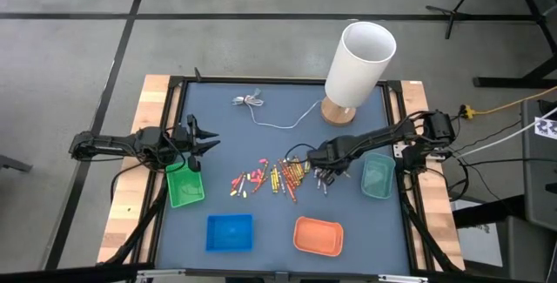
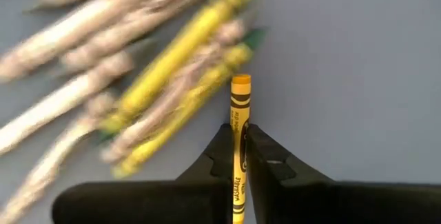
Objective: Sort crayons
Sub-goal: Put the yellow crayon into the dark green bin, then put the orange crayon into the green bin
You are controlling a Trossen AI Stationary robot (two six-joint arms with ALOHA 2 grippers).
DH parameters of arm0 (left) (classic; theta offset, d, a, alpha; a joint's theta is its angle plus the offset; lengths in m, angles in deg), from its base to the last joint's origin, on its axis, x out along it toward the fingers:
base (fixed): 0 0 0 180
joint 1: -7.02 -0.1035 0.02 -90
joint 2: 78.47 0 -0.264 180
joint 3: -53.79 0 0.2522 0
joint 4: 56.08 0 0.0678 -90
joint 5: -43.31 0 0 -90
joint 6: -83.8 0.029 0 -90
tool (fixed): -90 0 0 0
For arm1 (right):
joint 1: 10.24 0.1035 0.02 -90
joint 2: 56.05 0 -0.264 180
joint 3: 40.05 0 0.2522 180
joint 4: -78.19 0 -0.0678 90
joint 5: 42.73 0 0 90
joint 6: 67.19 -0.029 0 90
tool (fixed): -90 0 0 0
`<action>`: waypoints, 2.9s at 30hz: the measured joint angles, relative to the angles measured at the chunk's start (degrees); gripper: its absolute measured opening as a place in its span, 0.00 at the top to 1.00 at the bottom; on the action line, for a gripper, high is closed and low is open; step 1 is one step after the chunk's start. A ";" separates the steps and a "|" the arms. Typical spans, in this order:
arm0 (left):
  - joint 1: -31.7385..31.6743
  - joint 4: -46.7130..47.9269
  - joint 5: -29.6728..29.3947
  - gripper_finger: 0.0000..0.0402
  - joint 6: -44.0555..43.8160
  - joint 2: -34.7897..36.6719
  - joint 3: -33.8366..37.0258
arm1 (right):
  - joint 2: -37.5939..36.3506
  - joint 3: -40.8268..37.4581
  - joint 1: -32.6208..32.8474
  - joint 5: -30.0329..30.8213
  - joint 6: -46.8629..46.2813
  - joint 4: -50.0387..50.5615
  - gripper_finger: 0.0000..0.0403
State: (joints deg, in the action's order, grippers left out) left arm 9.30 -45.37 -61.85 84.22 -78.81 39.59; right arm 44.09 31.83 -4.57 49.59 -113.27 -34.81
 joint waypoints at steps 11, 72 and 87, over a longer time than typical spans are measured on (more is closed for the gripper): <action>0.01 0.00 0.00 0.76 0.00 0.00 -0.01 | -0.11 12.29 0.00 -0.42 8.96 11.56 0.96; 0.00 0.00 0.04 0.76 -4.59 -0.03 -0.01 | -20.37 -11.09 19.06 1.05 -36.25 15.60 0.92; 0.01 -1.14 2.55 0.76 -10.81 -0.63 -0.01 | -20.37 -11.09 19.08 0.70 -35.88 15.82 0.68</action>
State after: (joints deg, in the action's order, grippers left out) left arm 9.30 -46.52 -59.29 73.41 -79.43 39.58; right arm 23.72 20.73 14.51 50.28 -149.15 -18.99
